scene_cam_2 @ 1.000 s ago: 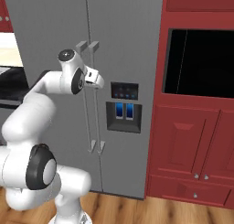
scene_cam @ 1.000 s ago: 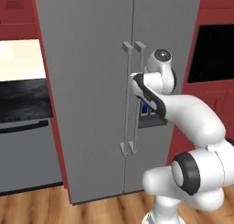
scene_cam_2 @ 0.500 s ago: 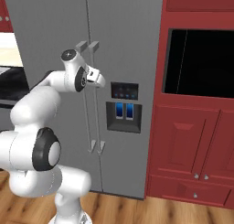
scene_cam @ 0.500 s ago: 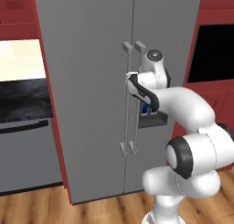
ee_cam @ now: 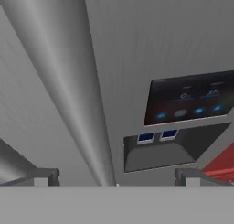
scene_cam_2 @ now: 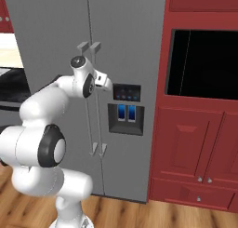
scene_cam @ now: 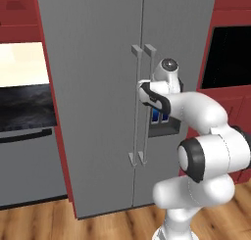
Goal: Open the fridge, grab two sodas, and place both sodas inside the bowl with ice on the dining counter.
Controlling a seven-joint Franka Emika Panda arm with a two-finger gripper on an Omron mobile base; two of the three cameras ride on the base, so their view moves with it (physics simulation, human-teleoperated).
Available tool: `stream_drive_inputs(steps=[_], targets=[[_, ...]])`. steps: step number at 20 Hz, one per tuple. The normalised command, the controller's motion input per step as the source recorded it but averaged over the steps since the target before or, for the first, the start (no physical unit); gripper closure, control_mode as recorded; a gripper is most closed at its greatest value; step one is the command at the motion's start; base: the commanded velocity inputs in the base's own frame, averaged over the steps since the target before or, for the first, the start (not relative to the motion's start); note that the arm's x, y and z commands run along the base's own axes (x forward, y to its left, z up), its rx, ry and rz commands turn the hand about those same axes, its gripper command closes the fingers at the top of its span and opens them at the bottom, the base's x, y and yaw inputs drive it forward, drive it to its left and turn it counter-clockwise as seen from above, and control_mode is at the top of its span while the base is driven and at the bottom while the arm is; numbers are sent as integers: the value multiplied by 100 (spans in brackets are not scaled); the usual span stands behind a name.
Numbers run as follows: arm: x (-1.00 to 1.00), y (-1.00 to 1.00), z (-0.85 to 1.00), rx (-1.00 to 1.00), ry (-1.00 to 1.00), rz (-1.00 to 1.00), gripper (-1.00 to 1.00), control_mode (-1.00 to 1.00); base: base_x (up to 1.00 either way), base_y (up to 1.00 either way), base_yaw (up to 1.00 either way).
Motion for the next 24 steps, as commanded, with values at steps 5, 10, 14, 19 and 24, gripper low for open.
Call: stream_drive_inputs(steps=[5,10,14,19,24], targets=[[40,0,-14,0,-2,3,-100,-100,0,0,0],[38,0,-17,0,-2,4,-100,-100,0,0,0],[35,0,-23,0,-2,3,-100,-100,0,0,0],[26,0,-19,0,0,0,100,-100,0,0,0],[-2,-1,-8,0,0,0,100,-100,0,0,0]])
